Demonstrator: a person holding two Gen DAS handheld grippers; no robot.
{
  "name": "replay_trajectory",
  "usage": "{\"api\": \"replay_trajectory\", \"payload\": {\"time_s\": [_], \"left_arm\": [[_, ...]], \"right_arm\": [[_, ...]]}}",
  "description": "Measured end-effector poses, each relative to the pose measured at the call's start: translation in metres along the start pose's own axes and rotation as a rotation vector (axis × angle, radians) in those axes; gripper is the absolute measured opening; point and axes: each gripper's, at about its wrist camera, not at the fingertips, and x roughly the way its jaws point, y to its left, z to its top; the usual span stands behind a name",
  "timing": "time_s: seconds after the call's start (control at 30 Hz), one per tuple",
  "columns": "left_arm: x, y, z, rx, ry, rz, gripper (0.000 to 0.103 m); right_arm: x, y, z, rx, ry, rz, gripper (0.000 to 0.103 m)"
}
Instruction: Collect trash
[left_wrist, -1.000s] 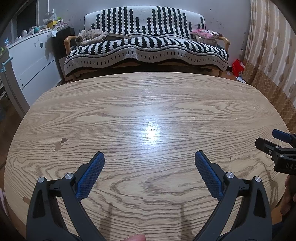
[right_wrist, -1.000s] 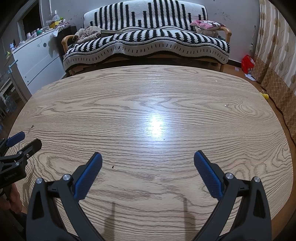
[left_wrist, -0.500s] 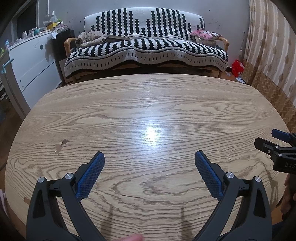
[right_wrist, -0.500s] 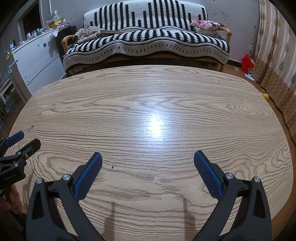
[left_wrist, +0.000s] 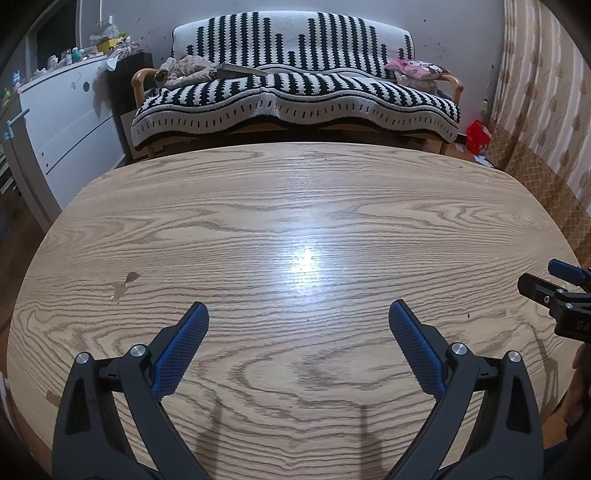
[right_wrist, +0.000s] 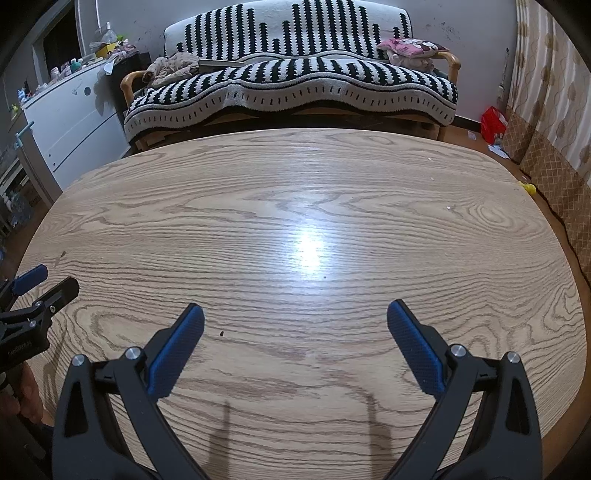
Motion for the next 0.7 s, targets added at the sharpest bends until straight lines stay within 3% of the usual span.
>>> {"api": "replay_trajectory", "payload": {"time_s": [0.13, 0.27, 0.37, 0.53, 0.7], "left_arm": [[0.002, 0.007, 0.003, 0.012, -0.007, -0.003, 0.095], [0.014, 0.041, 0.013, -0.026, 0.005, 0.023, 0.096], [0.023, 0.075, 0.015, -0.074, 0.005, 0.069, 0.096], [0.049, 0.139, 0.016, -0.191, 0.015, 0.125, 0.096], [0.069, 0.159, 0.016, -0.237, 0.046, 0.141, 0.096]], "right_arm": [[0.002, -0.005, 0.001, 0.010, -0.006, -0.001, 0.096], [0.004, -0.030, 0.009, 0.067, -0.019, -0.023, 0.096], [0.008, -0.070, 0.015, 0.138, -0.025, -0.084, 0.096], [0.035, -0.140, 0.012, 0.173, -0.011, -0.261, 0.096], [0.056, -0.171, 0.004, 0.242, 0.014, -0.255, 0.096]]}}
